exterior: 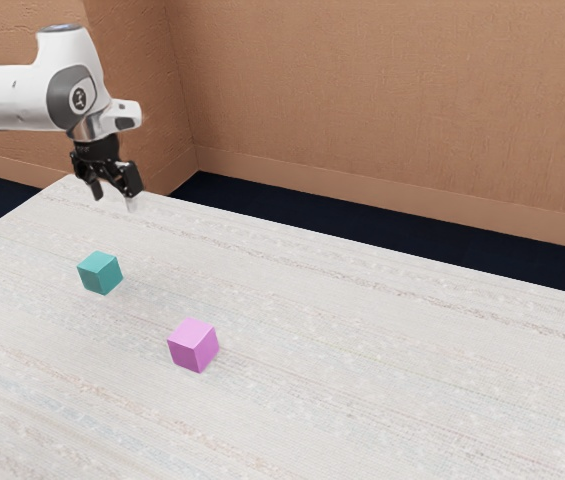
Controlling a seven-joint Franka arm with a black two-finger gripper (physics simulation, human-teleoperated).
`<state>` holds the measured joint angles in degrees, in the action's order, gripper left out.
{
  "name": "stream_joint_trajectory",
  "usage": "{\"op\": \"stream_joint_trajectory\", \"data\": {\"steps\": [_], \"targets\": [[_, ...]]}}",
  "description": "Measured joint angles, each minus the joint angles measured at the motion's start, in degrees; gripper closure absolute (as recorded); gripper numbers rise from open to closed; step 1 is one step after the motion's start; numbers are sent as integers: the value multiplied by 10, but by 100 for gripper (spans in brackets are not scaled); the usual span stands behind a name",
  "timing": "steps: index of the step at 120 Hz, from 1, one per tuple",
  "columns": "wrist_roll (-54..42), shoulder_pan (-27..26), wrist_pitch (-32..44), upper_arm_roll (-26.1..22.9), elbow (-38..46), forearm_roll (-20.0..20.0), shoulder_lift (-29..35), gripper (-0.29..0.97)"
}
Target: Pick up the blue block with one arm, and put the blue block on the pink block with one arm
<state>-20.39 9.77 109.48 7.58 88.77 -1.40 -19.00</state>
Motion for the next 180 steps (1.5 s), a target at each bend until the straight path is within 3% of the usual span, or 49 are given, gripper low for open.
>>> {"op": "stream_joint_trajectory", "data": {"steps": [48, 97, 180], "targets": [[-88, 52, 12, 7, -63, -14, -137, 0], [-143, 86, 28, 17, -66, -27, -167, 0], [-182, 79, 60, 32, -89, -59, -228, 0]]}}
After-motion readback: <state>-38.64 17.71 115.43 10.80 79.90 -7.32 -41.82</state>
